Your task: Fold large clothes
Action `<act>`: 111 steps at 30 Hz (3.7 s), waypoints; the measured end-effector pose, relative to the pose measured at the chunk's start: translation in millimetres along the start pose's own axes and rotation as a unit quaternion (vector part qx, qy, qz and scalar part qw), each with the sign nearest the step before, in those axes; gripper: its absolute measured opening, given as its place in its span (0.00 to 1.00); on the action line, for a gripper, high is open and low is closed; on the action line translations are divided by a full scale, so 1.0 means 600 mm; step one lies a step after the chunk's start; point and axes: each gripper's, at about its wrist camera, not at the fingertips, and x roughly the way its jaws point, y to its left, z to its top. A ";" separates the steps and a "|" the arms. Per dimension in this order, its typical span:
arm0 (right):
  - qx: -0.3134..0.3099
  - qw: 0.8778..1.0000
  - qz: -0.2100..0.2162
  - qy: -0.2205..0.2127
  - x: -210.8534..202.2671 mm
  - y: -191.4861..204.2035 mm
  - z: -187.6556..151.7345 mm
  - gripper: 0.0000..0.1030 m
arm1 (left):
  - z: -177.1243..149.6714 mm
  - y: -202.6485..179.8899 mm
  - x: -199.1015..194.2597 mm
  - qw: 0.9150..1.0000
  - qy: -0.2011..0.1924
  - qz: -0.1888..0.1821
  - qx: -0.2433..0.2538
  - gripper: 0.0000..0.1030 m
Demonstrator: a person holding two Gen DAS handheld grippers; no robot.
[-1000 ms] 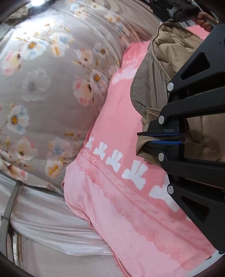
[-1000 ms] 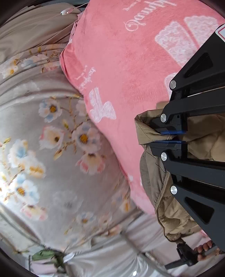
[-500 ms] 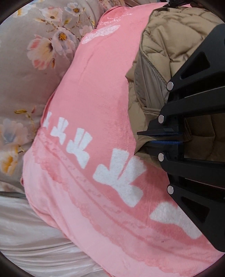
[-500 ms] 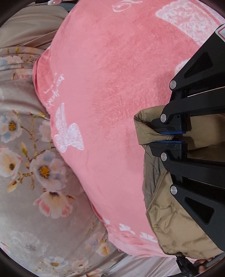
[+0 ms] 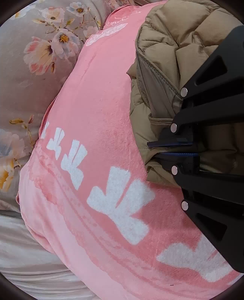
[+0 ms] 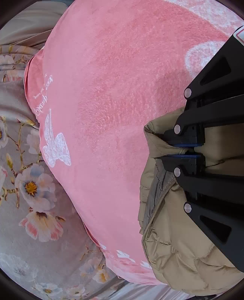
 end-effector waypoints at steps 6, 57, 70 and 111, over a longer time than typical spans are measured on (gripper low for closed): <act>0.012 1.000 0.013 0.002 0.006 -0.007 0.003 0.01 | -0.001 0.009 0.003 1.000 -0.005 -0.018 -0.018 0.05; -0.169 0.985 0.024 -0.001 0.022 0.226 -0.065 0.00 | -0.049 -0.259 -0.007 0.991 -0.023 0.000 0.128 0.59; -0.170 0.985 0.024 -0.001 0.025 0.226 -0.064 0.00 | -0.054 -0.263 0.000 0.991 -0.035 0.010 0.130 0.59; -0.174 0.974 0.131 0.059 -0.061 0.272 -0.191 0.06 | -0.172 0.062 -0.172 0.980 0.033 -0.129 -0.148 0.57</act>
